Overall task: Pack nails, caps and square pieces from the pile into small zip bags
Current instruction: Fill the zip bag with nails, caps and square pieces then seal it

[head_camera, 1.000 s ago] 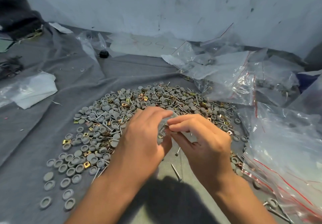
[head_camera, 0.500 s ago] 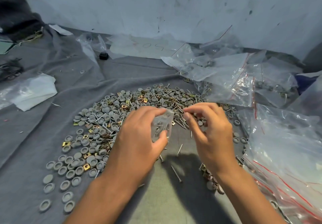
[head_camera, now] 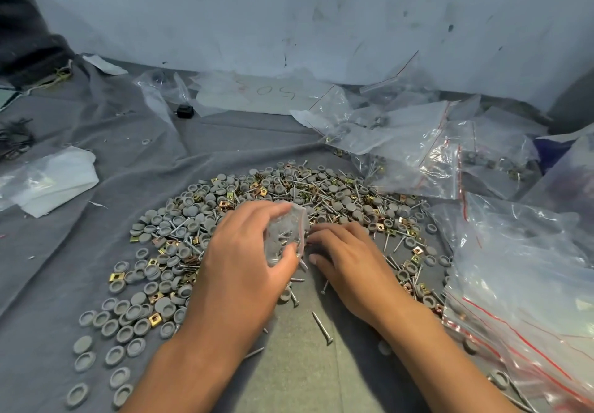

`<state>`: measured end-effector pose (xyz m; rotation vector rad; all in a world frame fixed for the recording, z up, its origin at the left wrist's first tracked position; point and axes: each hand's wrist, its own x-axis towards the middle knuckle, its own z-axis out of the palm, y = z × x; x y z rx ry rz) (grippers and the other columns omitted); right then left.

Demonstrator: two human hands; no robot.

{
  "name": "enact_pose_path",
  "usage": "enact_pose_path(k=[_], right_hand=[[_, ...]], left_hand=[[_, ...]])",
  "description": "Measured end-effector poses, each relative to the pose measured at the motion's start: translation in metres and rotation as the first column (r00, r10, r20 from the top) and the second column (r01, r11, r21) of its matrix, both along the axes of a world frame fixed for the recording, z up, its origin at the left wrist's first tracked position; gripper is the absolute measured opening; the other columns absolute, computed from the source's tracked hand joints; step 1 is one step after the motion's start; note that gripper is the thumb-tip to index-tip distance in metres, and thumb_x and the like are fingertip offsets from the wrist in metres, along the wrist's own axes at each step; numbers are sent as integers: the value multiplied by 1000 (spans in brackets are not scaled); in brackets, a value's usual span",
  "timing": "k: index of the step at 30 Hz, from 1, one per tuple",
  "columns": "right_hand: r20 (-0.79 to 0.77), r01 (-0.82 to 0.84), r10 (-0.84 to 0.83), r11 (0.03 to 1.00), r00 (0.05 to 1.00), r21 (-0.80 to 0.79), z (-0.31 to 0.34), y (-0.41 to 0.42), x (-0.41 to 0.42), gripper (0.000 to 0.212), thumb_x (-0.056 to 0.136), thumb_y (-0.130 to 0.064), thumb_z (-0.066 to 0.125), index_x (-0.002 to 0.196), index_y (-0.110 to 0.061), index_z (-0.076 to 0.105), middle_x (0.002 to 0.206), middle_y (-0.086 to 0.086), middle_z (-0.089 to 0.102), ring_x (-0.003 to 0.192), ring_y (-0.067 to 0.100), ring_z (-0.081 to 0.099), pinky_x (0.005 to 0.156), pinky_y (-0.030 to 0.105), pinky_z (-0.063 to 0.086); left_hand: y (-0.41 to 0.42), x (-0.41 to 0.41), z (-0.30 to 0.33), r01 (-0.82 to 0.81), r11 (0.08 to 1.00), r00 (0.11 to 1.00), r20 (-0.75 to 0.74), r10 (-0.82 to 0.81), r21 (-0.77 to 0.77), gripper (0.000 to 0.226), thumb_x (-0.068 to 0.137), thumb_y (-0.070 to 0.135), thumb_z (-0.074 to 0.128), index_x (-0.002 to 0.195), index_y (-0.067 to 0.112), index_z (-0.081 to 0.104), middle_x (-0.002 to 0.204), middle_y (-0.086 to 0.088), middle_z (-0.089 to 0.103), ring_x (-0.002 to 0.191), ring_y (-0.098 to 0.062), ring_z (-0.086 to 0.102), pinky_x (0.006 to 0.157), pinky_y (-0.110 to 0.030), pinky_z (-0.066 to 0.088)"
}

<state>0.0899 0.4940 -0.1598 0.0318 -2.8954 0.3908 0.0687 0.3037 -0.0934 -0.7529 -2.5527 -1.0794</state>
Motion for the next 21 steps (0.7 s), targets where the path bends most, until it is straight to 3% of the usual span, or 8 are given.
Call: enact_pose_path(k=[4, 8, 16, 21], right_hand=[[4, 7, -7, 998, 1000, -65, 0, -6, -3, 31, 99, -41, 57, 129, -32, 59, 128, -12, 57, 115, 15, 44, 97, 35, 39], [-4, 10, -10, 994, 1000, -110, -1, -12, -7, 35, 100, -37, 58, 134, -33, 60, 125, -6, 58, 117, 18, 47, 98, 35, 40], [64, -66, 78, 983, 995, -173, 3, -9, 0, 21, 96, -25, 65, 115, -25, 56, 115, -4, 49, 104, 19, 51, 87, 32, 43], [86, -34, 46, 990, 995, -137, 5, -4, 9, 20, 99, -16, 56, 115, -26, 52, 109, -4, 49, 92, 18, 51, 75, 33, 44]], left_hand=[[-1, -1, 1, -9, 1000, 1000, 18, 9, -10, 51, 80, 18, 77, 129, 23, 63, 119, 18, 59, 110, 2, 54, 100, -8, 37], [-1, 1, 1, -17, 1000, 1000, 21, 17, -7, 49, 80, 18, 77, 127, 21, 64, 118, 15, 61, 107, -1, 55, 96, -16, 42], [1, 2, 3, -28, 999, 999, 30, 29, -17, 51, 80, 19, 77, 129, 22, 63, 120, 15, 60, 108, -1, 55, 98, -21, 45], [1, 3, 4, -24, 1000, 999, 30, 24, -12, 51, 81, 22, 73, 131, 23, 62, 121, 16, 60, 109, -1, 55, 98, -18, 44]])
